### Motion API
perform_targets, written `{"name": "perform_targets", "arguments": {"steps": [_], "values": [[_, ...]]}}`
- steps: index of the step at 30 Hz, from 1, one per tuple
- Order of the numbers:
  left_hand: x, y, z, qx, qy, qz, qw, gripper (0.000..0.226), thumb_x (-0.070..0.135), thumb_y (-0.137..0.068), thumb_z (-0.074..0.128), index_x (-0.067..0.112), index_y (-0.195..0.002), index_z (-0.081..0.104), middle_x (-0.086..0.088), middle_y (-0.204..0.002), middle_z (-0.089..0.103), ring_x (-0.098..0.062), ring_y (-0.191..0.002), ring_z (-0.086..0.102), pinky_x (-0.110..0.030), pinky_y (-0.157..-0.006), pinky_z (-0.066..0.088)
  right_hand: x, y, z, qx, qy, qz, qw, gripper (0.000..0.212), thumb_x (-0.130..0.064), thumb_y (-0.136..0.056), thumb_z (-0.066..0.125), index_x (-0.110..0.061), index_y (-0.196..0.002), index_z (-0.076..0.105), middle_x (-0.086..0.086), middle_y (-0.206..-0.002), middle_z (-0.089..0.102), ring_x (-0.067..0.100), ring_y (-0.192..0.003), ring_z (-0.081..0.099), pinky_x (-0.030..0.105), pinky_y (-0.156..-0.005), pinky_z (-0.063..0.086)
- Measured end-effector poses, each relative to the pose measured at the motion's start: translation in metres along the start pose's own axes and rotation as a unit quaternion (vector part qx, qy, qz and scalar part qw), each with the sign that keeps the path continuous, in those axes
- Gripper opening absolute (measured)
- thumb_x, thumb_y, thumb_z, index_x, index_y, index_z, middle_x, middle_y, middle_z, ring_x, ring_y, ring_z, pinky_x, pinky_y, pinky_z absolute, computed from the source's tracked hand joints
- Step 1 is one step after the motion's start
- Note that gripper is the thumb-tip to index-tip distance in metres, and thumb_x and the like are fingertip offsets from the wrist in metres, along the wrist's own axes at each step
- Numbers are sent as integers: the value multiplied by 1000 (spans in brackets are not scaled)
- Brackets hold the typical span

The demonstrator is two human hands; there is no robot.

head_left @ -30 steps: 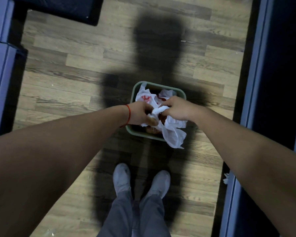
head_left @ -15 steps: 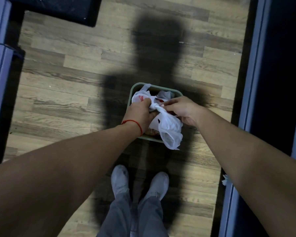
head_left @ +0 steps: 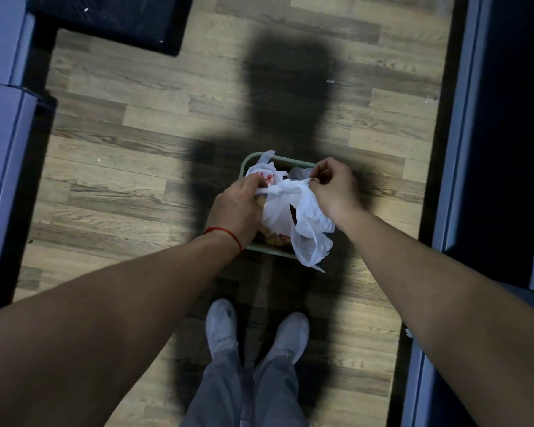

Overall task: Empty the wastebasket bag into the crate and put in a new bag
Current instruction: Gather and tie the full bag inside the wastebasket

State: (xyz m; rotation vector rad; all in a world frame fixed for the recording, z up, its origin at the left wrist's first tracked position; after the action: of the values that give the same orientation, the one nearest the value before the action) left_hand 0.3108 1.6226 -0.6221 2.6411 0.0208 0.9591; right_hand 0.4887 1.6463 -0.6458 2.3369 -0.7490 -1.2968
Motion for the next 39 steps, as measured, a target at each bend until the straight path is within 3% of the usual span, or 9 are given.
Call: {"name": "perform_targets", "arguments": {"steps": [5, 10, 16, 22, 28, 31, 34, 36, 39], "values": [[2, -10, -4, 15, -90, -35, 995, 20, 24, -94, 51, 22, -113, 50, -11, -100, 67, -32, -89, 64, -41, -73, 54, -14, 16, 4, 23, 162, -165, 973, 19, -2, -83, 60, -18, -84, 51, 5, -89, 57, 18, -79, 50, 20, -57, 30], [-3, -26, -7, -2, -186, -126, 975, 22, 26, -95, 48, 20, -116, 47, -17, -103, 66, -37, -93, 63, -39, -68, 39, -17, 24, 5, 37, 302, -230, 924, 20, -10, -86, 59, -13, -106, 54, 9, -101, 62, 26, -87, 55, 29, -68, 31], [-52, -20, 3, -62, -249, -220, 941, 29, 18, -95, 48, 8, -122, 44, -23, -120, 61, -41, -111, 58, -44, -85, 44, 23, -2, -21, 99, 433, -174, 879, 33, -11, -87, 55, -15, -120, 53, 12, -117, 61, 32, -110, 54, 42, -88, 36], [-112, -6, 18, -75, -302, -207, 928, 26, 16, -95, 45, 6, -118, 39, -26, -109, 64, -43, -99, 62, -40, -71, 39, 73, -35, -38, 99, 471, -143, 865, 23, -14, -90, 54, -16, -112, 50, 15, -115, 62, 34, -109, 58, 42, -86, 34], [-166, -10, 17, -43, -313, -216, 924, 26, 28, -97, 46, 8, -113, 42, -28, -105, 65, -44, -97, 62, -41, -69, 39, 112, -66, -47, 78, 503, -73, 858, 28, -11, -86, 57, -12, -112, 48, 20, -118, 57, 42, -108, 55, 43, -88, 37], [-166, -6, 16, -38, -306, -213, 927, 24, 27, -96, 48, 7, -109, 44, -27, -102, 64, -44, -92, 62, -41, -67, 39, 122, -64, -45, 85, 478, -21, 874, 32, -5, -87, 52, -12, -117, 48, 21, -123, 55, 42, -113, 53, 46, -92, 40], [-153, -1, 3, -20, -268, -222, 937, 21, 27, -93, 53, 11, -107, 52, -25, -100, 65, -43, -91, 61, -41, -69, 41, 108, -50, -46, 78, 366, -45, 926, 30, 2, -81, 52, -10, -107, 60, 21, -114, 62, 39, -109, 55, 42, -89, 43], [-136, 6, -10, 1, -195, -225, 955, 18, 25, -90, 56, 13, -103, 58, -23, -98, 66, -41, -91, 62, -40, -71, 44, 90, -33, -43, 18, 229, -69, 971, 24, 0, -78, 52, -6, -96, 68, 22, -100, 69, 36, -96, 62, 40, -80, 47], [-93, 20, -16, 24, -60, -139, 988, 9, 13, -81, 66, 5, -83, 64, -22, -87, 65, -37, -85, 61, -33, -67, 39, 62, 3, -30, -81, 81, -76, 990, 15, -17, -75, 58, -10, -76, 71, 23, -83, 69, 30, -81, 64, 44, -73, 48]]}}
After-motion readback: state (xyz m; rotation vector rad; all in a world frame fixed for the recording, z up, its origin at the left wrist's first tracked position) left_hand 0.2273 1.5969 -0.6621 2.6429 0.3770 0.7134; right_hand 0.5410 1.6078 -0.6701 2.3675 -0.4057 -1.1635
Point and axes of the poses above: each hand's wrist, its own y-axis away from the middle knuckle, its own z-axis out of the palm, x = y × z, the point moved 4 cm from there along -y, towards the middle knuckle
